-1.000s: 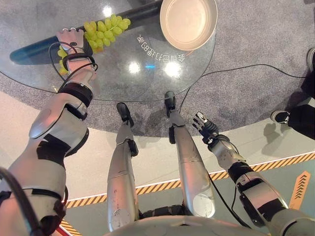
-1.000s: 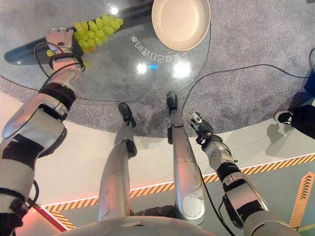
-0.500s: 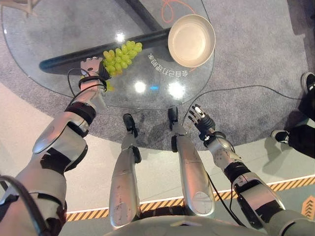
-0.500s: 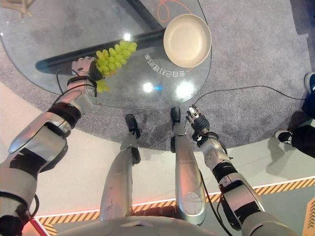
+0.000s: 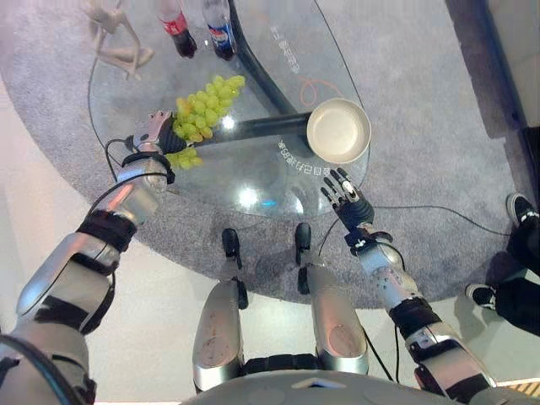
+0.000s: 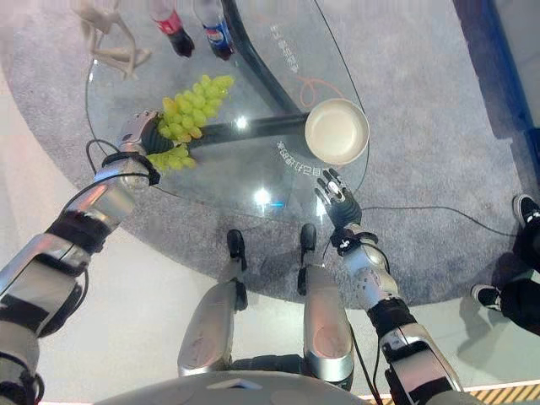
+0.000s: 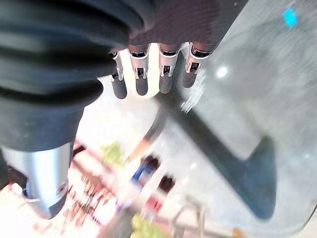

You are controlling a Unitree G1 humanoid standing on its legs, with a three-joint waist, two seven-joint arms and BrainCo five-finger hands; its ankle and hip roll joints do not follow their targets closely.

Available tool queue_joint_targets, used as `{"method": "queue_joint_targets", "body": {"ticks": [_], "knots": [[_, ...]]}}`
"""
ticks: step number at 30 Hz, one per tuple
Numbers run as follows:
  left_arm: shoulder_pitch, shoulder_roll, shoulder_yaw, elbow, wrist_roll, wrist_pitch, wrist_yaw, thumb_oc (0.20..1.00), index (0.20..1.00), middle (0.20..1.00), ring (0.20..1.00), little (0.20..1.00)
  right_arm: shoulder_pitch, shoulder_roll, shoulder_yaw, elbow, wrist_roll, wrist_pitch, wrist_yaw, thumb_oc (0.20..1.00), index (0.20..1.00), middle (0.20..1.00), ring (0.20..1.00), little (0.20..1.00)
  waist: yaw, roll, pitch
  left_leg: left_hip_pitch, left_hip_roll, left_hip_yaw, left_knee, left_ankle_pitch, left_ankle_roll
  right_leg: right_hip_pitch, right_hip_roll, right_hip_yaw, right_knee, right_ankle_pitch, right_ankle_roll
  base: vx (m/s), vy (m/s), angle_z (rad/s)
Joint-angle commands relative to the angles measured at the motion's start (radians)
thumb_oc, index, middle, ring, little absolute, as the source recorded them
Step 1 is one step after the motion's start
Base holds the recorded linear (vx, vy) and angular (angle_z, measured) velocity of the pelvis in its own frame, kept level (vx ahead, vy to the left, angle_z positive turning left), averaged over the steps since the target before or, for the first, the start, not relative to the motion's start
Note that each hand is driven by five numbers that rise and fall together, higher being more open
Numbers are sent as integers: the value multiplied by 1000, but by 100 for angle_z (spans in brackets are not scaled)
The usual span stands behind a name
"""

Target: Pick up fruits into the plate

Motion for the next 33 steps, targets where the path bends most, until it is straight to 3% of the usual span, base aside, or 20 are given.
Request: {"method": "queue_joint_targets", "body": {"ticks": [1, 4, 7, 11, 17, 21, 26, 32, 33], "knots": [[45, 31, 103, -95, 24, -89, -36, 200, 200, 200, 200, 200, 37, -44, -70, -143, -123, -12, 28, 1000, 1000, 1000, 1000, 1000, 15, 11, -121, 43, -55, 9, 70, -171, 13, 40, -27, 14, -33, -9, 66, 130, -14, 7], [128, 69, 145, -216, 105, -139, -144, 200, 200, 200, 200, 200, 38, -104, -109, -253, -280, 6, 32, 1000, 1000, 1000, 1000, 1000, 23, 9, -177, 104, -54, 9, 53, -179, 13, 115, -34, 4, -64, -11, 72, 150, -8, 6], [151, 108, 162, -293, 133, -168, -236, 200, 200, 200, 200, 200, 28, -171, -132, -310, -342, 32, 56, 1000, 1000, 1000, 1000, 1000, 28, 8, -213, 134, -53, 9, 48, -184, 13, 152, -40, -7, -77, -12, 76, 104, -3, 14], [158, 194, 172, -403, 143, -256, -393, 200, 200, 200, 200, 200, 5, -321, -166, -382, -423, 96, 112, 1000, 1000, 1000, 1000, 1000, 44, 7, -300, 198, -55, 8, 34, -196, 12, 232, -51, -33, -107, -14, 83, 179, -11, 10], [82, 272, 125, -501, 127, -346, -516, 200, 200, 200, 200, 200, -35, -472, -152, -453, -487, 176, 190, 1000, 1000, 1000, 1000, 1000, 52, 9, -385, 274, -55, 6, 1, -209, 7, 326, -55, -69, -161, -14, 88, 121, 0, 15], [-3, 292, 58, -537, 105, -366, -558, 200, 200, 200, 200, 200, -70, -531, -123, -494, -467, 221, 239, 1000, 1000, 1000, 1000, 1000, 54, 7, -413, 310, -54, 7, -14, -214, 6, 367, -57, -85, -179, -15, 90, 68, -8, 9], [-69, 287, 5, -550, 87, -378, -579, 200, 200, 200, 200, 200, -103, -544, -88, -528, -423, 270, 262, 1000, 1000, 1000, 1000, 1000, 57, 5, -429, 332, -53, 6, -18, -217, 4, 397, -57, -94, -193, -16, 88, 40, -6, 11], [-162, 278, -81, -586, 130, -454, -579, 200, 200, 200, 200, 200, -145, -495, -16, -531, -204, 414, 341, 1000, 1000, 1000, 1000, 1000, 61, 8, -445, 350, -51, 7, -24, -217, 2, 417, -58, -100, -198, -18, 86, 2, -1, 1], [-165, 279, -83, -585, 130, -455, -578, 200, 200, 200, 200, 200, -146, -495, -17, -531, -203, 414, 341, 1000, 1000, 1000, 1000, 1000, 61, 7, -444, 350, -51, 7, -24, -217, 2, 417, -58, -100, -198, -18, 86, 10, -5, 3]]}}
